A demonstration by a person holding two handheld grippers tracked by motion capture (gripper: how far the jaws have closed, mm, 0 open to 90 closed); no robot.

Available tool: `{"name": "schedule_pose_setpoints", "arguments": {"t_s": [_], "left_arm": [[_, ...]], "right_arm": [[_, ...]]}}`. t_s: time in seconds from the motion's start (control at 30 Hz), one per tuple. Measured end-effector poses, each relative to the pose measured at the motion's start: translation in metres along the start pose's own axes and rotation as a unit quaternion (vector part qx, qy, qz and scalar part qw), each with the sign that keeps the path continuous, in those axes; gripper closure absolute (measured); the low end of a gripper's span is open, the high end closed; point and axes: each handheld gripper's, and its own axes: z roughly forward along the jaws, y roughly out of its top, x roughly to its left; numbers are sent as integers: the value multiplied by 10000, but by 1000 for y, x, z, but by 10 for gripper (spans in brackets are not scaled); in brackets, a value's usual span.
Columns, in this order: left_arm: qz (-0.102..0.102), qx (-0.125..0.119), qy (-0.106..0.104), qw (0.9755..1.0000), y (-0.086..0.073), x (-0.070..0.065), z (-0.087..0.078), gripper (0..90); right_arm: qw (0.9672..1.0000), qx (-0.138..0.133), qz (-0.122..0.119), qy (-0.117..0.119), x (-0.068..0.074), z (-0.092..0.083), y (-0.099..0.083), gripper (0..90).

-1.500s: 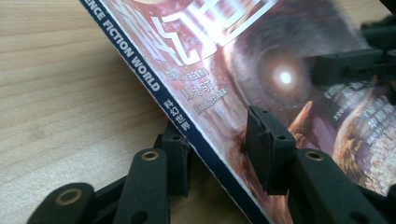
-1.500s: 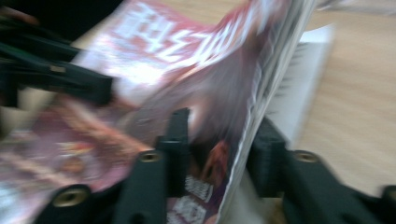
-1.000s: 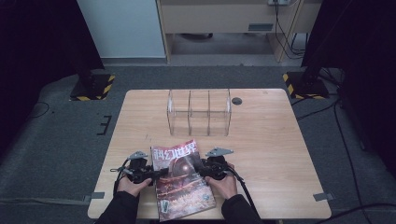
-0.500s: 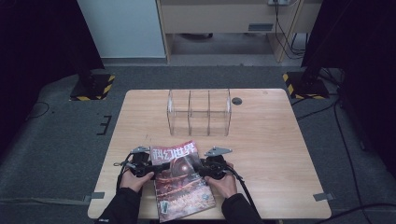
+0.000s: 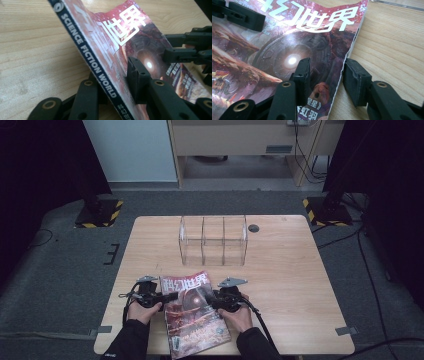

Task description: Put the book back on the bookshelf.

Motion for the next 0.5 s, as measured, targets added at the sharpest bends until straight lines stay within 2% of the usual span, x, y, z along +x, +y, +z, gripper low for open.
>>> {"name": "schedule_pose_setpoints", "arguments": {"t_s": [0.2, 0.27, 0.33, 0.5], "left_arm": [[-68, -76, 12, 9999, 8, -12, -7, 748], [-50, -141, -9, 9999, 11, -16, -10, 760], [-44, -217, -32, 9998, 14, -21, -13, 773], [-6, -343, -89, 9994, 22, -29, -19, 794]], "right_arm": [[9999, -78, 118, 41, -2, -2, 0, 519], [9997, -203, 132, 48, -5, -4, 1, 490], [9993, -302, 211, 53, -8, -10, 3, 475], [9983, -473, 288, -157, -23, -30, 10, 438]]}}
